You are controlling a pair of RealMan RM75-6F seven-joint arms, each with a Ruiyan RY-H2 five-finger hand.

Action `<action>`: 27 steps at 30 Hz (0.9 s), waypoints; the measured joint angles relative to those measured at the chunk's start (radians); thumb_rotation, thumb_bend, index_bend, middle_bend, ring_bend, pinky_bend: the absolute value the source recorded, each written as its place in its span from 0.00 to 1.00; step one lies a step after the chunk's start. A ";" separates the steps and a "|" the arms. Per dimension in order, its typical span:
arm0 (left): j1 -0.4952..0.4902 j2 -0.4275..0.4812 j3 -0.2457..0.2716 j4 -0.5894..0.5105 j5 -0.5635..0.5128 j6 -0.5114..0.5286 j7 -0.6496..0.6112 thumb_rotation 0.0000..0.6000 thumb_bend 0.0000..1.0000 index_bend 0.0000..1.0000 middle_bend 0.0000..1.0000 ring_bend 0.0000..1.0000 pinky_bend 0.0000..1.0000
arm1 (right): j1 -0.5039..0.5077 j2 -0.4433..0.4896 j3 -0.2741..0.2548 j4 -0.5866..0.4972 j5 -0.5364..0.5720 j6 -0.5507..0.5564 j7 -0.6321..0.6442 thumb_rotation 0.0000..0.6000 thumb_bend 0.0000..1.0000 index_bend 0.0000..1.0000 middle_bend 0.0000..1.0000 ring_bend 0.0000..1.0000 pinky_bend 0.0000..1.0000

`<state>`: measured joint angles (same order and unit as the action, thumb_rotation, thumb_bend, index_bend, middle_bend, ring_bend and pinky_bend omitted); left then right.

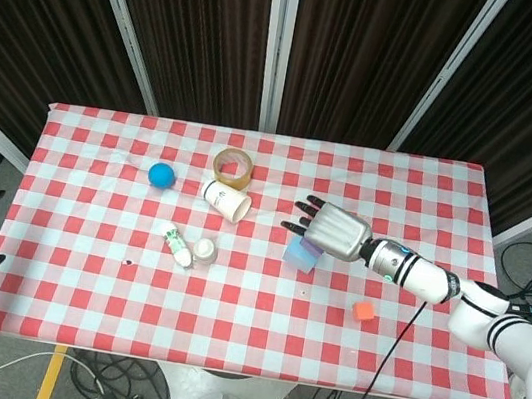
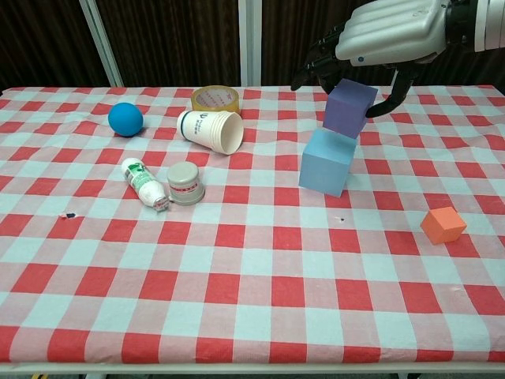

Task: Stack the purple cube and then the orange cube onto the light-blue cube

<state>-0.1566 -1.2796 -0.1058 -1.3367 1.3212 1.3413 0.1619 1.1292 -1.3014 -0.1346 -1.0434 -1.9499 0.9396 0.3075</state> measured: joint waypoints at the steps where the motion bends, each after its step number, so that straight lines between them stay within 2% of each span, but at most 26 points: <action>1: -0.003 -0.004 -0.002 0.002 -0.006 -0.005 0.006 1.00 0.11 0.13 0.14 0.13 0.25 | 0.001 -0.008 -0.007 0.023 -0.004 0.006 0.019 1.00 0.19 0.12 0.41 0.11 0.18; 12: -0.018 -0.021 -0.012 0.028 -0.044 -0.032 0.026 1.00 0.11 0.13 0.14 0.13 0.25 | 0.012 -0.136 -0.075 0.278 -0.055 0.121 0.205 1.00 0.16 0.12 0.40 0.11 0.19; 18: -0.019 -0.023 -0.016 0.032 -0.056 -0.034 0.032 1.00 0.11 0.13 0.14 0.13 0.25 | 0.017 -0.182 -0.101 0.360 -0.069 0.168 0.263 1.00 0.16 0.12 0.40 0.11 0.19; 27: -0.026 -0.028 -0.017 0.035 -0.068 -0.044 0.041 1.00 0.11 0.13 0.14 0.13 0.25 | 0.013 -0.236 -0.132 0.447 -0.067 0.183 0.313 1.00 0.16 0.12 0.40 0.11 0.20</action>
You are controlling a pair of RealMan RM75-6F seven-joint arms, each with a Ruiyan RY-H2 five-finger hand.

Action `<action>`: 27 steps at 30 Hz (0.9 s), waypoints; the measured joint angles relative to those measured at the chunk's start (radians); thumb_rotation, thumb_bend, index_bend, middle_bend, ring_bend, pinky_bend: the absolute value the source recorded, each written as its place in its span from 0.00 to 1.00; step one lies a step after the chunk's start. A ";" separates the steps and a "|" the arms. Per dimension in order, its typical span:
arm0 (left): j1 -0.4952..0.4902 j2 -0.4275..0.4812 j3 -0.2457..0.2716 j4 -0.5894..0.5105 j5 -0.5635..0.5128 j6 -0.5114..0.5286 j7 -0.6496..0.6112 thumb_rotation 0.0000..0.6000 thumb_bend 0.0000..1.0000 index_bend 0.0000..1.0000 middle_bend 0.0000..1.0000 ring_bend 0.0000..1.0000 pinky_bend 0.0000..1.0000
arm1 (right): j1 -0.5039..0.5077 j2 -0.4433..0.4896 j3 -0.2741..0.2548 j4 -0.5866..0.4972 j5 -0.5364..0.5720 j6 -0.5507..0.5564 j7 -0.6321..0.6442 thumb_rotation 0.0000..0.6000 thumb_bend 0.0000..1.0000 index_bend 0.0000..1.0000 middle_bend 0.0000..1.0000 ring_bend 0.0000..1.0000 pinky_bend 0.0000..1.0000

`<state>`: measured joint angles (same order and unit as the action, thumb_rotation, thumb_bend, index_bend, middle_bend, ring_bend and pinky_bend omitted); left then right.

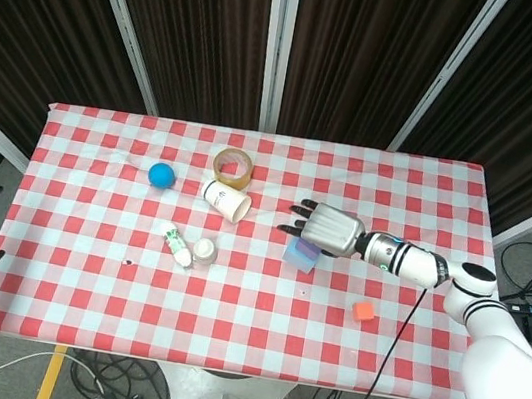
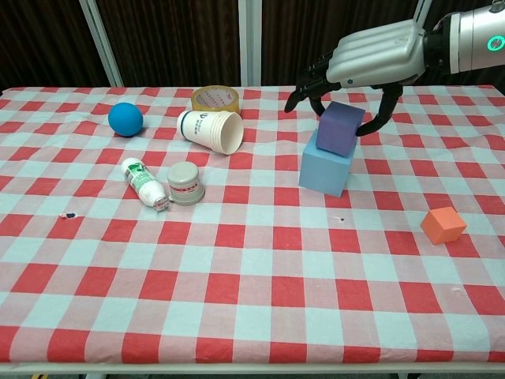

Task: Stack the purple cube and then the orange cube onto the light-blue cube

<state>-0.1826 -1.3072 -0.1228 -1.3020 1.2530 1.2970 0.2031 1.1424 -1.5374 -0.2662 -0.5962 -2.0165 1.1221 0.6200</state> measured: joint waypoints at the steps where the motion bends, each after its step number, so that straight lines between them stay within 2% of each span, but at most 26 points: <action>1: -0.001 -0.001 0.000 0.003 -0.002 -0.002 0.000 1.00 0.11 0.13 0.14 0.13 0.25 | 0.000 -0.004 -0.002 0.008 0.001 0.002 0.003 1.00 0.16 0.12 0.40 0.11 0.20; 14: -0.011 -0.007 -0.004 0.018 -0.013 -0.014 -0.006 1.00 0.11 0.13 0.14 0.13 0.25 | 0.007 -0.044 -0.029 0.067 0.009 0.014 0.035 1.00 0.15 0.12 0.40 0.11 0.20; 17: -0.011 -0.007 -0.003 0.020 -0.015 -0.016 -0.008 1.00 0.11 0.13 0.14 0.13 0.25 | 0.008 -0.049 -0.034 0.073 0.012 0.013 0.041 1.00 0.11 0.12 0.38 0.11 0.20; 21: -0.011 -0.008 -0.003 0.021 -0.014 -0.014 -0.009 1.00 0.11 0.13 0.14 0.13 0.25 | 0.013 -0.053 -0.043 0.082 0.012 0.006 0.045 1.00 0.00 0.05 0.30 0.07 0.20; 24: -0.011 -0.007 -0.003 0.021 -0.014 -0.013 -0.010 1.00 0.11 0.13 0.14 0.13 0.25 | 0.018 -0.051 -0.049 0.083 0.014 -0.001 0.057 1.00 0.00 0.00 0.22 0.02 0.19; 27: -0.011 -0.004 -0.004 0.019 -0.016 -0.013 -0.011 1.00 0.11 0.13 0.14 0.13 0.25 | 0.023 -0.046 -0.049 0.080 0.020 -0.002 0.062 1.00 0.00 0.00 0.19 0.00 0.18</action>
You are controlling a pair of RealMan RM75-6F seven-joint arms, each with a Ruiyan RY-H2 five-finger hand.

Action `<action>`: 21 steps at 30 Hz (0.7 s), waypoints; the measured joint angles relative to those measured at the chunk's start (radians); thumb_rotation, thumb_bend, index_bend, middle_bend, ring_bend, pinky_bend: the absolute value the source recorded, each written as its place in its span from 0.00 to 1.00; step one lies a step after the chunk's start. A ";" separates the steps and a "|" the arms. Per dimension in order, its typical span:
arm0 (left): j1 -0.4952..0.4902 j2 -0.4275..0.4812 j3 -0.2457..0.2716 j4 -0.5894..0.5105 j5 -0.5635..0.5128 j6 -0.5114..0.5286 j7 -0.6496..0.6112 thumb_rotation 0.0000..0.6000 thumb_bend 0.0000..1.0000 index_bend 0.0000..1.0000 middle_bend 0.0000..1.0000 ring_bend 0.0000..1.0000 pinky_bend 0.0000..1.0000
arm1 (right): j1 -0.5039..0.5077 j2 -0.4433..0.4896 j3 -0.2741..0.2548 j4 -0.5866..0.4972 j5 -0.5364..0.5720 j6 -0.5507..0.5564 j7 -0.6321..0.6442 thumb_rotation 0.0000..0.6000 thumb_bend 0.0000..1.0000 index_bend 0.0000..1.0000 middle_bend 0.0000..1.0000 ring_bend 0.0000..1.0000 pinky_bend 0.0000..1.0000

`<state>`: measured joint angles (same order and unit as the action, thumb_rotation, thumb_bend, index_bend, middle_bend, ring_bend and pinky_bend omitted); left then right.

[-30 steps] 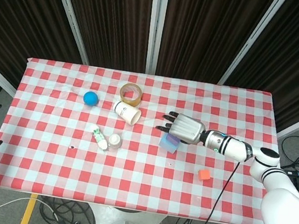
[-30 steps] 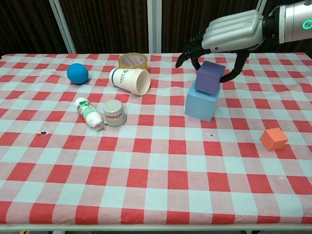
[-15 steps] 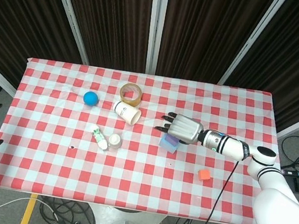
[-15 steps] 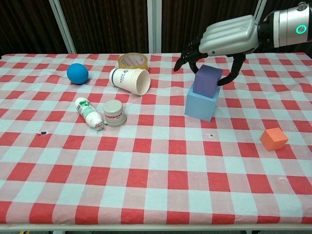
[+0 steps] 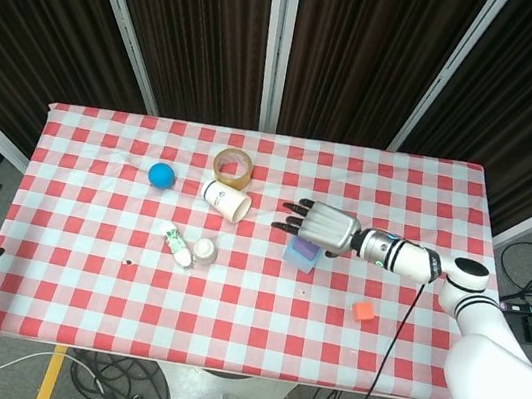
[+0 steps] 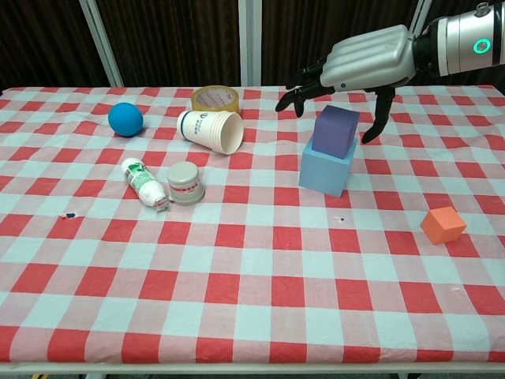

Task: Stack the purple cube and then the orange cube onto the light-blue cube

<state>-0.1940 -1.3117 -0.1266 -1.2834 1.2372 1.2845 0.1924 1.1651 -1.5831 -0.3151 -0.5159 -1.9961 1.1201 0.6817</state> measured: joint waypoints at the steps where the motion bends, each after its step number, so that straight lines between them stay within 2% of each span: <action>1: 0.000 0.001 0.000 -0.001 0.000 0.001 0.000 1.00 0.11 0.13 0.14 0.13 0.25 | 0.001 0.002 0.000 -0.002 0.001 0.000 0.000 1.00 0.00 0.00 0.19 0.00 0.18; 8: -0.001 0.004 0.000 -0.007 0.002 0.005 -0.001 1.00 0.11 0.13 0.14 0.13 0.25 | 0.007 0.039 -0.005 -0.032 0.003 0.007 -0.022 1.00 0.00 0.00 0.16 0.00 0.16; 13: 0.000 0.008 -0.003 -0.015 0.001 0.012 0.001 1.00 0.11 0.13 0.14 0.13 0.25 | 0.004 0.109 0.013 -0.115 0.018 0.050 -0.069 1.00 0.00 0.00 0.12 0.00 0.12; 17: -0.004 0.013 -0.006 -0.021 0.003 0.012 0.001 1.00 0.11 0.13 0.14 0.13 0.25 | -0.005 0.205 0.041 -0.257 0.043 0.086 -0.149 1.00 0.00 0.02 0.11 0.00 0.12; 21: -0.010 0.013 -0.008 -0.023 0.008 0.012 -0.004 1.00 0.11 0.13 0.14 0.13 0.25 | -0.036 0.339 0.068 -0.495 0.097 0.089 -0.305 1.00 0.00 0.09 0.16 0.05 0.13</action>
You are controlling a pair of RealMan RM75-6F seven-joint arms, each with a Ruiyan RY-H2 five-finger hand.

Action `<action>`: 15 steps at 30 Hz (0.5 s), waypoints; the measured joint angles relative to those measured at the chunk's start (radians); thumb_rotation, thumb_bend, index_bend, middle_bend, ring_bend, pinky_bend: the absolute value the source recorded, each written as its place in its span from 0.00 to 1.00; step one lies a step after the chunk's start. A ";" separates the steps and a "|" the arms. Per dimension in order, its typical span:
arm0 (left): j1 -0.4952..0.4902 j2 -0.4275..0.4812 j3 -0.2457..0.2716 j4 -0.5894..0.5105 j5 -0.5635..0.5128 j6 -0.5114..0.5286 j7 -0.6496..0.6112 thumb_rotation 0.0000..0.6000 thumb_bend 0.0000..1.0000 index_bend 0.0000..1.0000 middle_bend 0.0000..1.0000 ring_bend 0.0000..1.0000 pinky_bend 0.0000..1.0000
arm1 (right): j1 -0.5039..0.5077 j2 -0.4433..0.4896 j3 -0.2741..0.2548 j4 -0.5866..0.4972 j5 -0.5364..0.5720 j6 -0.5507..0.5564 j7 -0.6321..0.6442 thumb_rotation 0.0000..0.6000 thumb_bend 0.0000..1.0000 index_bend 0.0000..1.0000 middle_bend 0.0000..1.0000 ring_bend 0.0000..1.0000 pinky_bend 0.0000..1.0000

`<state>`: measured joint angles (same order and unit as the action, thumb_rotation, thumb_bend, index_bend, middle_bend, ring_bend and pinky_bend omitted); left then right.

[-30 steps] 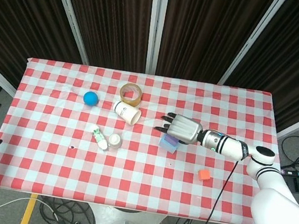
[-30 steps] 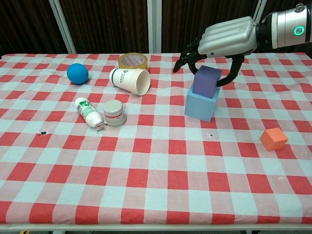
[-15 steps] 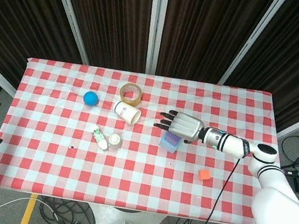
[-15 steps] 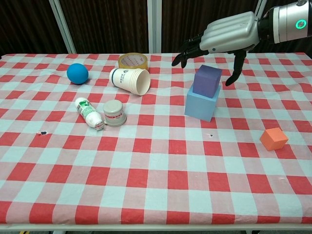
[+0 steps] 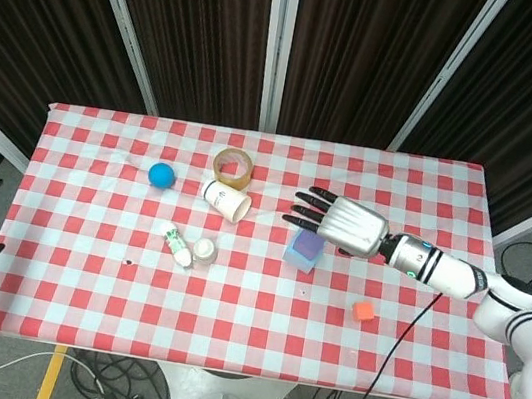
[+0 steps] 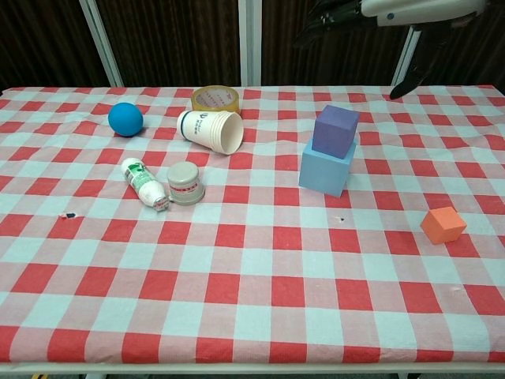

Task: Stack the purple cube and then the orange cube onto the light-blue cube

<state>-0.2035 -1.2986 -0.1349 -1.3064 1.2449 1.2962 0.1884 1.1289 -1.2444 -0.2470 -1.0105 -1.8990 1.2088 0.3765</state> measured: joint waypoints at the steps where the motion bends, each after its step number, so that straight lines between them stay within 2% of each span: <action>1: -0.001 -0.001 0.000 0.000 0.001 0.000 -0.003 1.00 0.11 0.13 0.14 0.13 0.25 | -0.010 0.029 0.006 -0.060 0.019 -0.005 -0.044 1.00 0.00 0.09 0.16 0.06 0.14; 5: -0.003 -0.003 0.003 0.004 0.010 -0.002 -0.017 1.00 0.11 0.13 0.14 0.13 0.25 | -0.081 0.138 0.036 -0.328 0.138 -0.018 -0.277 1.00 0.01 0.09 0.22 0.09 0.16; 9: -0.003 -0.002 0.008 0.007 0.022 0.000 -0.037 1.00 0.11 0.13 0.14 0.13 0.25 | -0.181 0.217 0.065 -0.582 0.341 -0.040 -0.541 1.00 0.04 0.09 0.31 0.13 0.18; 12: 0.000 0.002 0.011 0.007 0.036 0.008 -0.058 1.00 0.11 0.13 0.14 0.13 0.25 | -0.243 0.250 0.079 -0.713 0.503 -0.065 -0.697 1.00 0.04 0.09 0.33 0.14 0.19; 15: 0.005 0.007 0.017 0.007 0.053 0.020 -0.080 1.00 0.11 0.13 0.14 0.13 0.25 | -0.297 0.264 0.085 -0.796 0.633 -0.088 -0.838 1.00 0.04 0.09 0.33 0.14 0.19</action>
<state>-0.1981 -1.2919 -0.1177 -1.2998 1.2978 1.3166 0.1087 0.8322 -0.9802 -0.1615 -1.8060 -1.2663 1.1207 -0.4614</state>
